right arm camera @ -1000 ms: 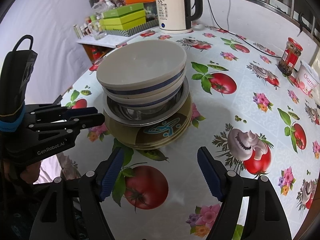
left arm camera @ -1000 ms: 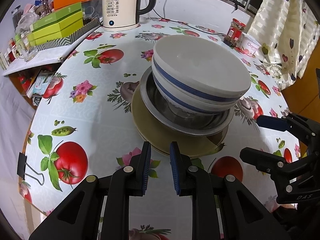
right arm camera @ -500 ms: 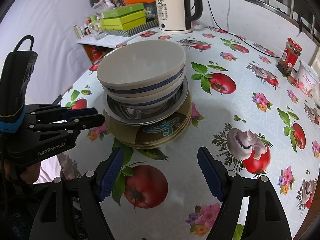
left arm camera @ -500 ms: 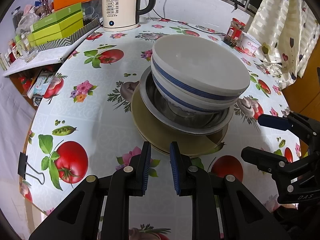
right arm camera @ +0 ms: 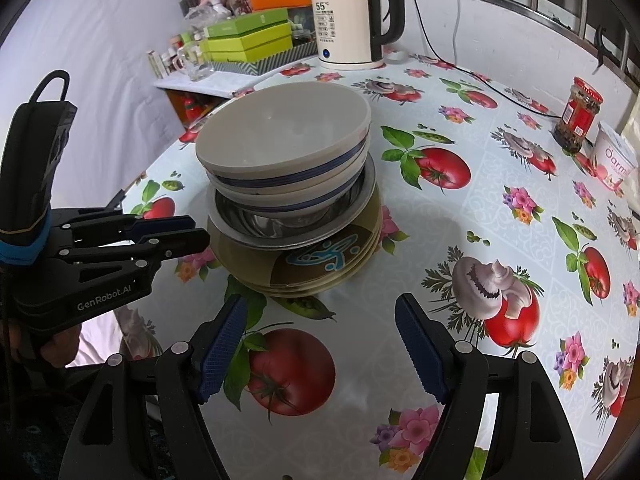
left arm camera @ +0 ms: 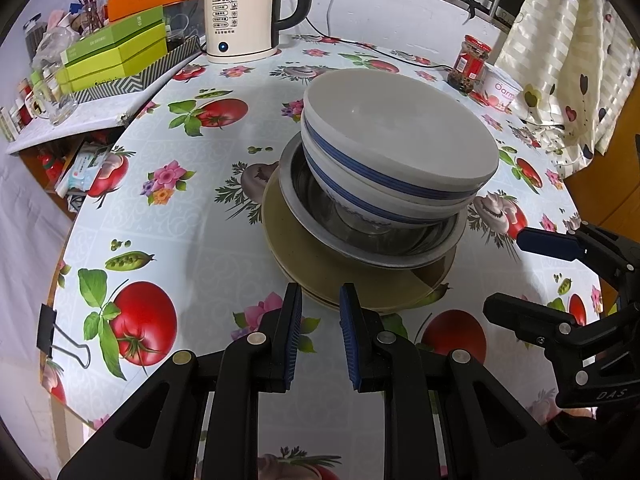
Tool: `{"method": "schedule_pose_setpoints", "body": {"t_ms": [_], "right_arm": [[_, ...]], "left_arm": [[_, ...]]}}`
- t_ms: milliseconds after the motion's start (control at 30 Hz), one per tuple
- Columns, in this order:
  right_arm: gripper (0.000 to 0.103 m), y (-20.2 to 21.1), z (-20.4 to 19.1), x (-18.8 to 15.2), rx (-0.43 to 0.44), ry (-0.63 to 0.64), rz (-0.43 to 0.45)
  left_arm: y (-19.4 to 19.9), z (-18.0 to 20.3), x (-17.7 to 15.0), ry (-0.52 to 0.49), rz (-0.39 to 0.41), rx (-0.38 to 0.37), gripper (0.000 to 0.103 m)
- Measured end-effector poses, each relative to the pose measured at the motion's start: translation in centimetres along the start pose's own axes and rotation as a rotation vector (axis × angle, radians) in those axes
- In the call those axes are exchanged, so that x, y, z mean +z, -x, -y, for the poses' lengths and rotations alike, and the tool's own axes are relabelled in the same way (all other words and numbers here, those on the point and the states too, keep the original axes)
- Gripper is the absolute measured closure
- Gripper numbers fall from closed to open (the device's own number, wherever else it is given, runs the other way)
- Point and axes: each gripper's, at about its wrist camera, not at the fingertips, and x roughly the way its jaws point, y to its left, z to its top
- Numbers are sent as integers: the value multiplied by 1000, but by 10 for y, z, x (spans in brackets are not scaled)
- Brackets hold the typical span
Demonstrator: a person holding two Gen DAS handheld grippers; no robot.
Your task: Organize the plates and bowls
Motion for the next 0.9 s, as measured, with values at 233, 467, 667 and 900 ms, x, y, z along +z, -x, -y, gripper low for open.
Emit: {"method": "schedule_pose_setpoints", "body": {"t_ms": [233,467,667,900], "right_arm": [[26,1,1,0,-1,1,2],[26,1,1,0,0,1,1],[26,4,2,1,-2,8,6],[25,7,1,-1,-6,16,15]], "left_arm": [[0,0,0,-1,0,0,83],[2,2,0,-3,-1,-1,83],[2,3,0,-6,-2,2,83],[3,4,0,-16,-3,8,83]]}}
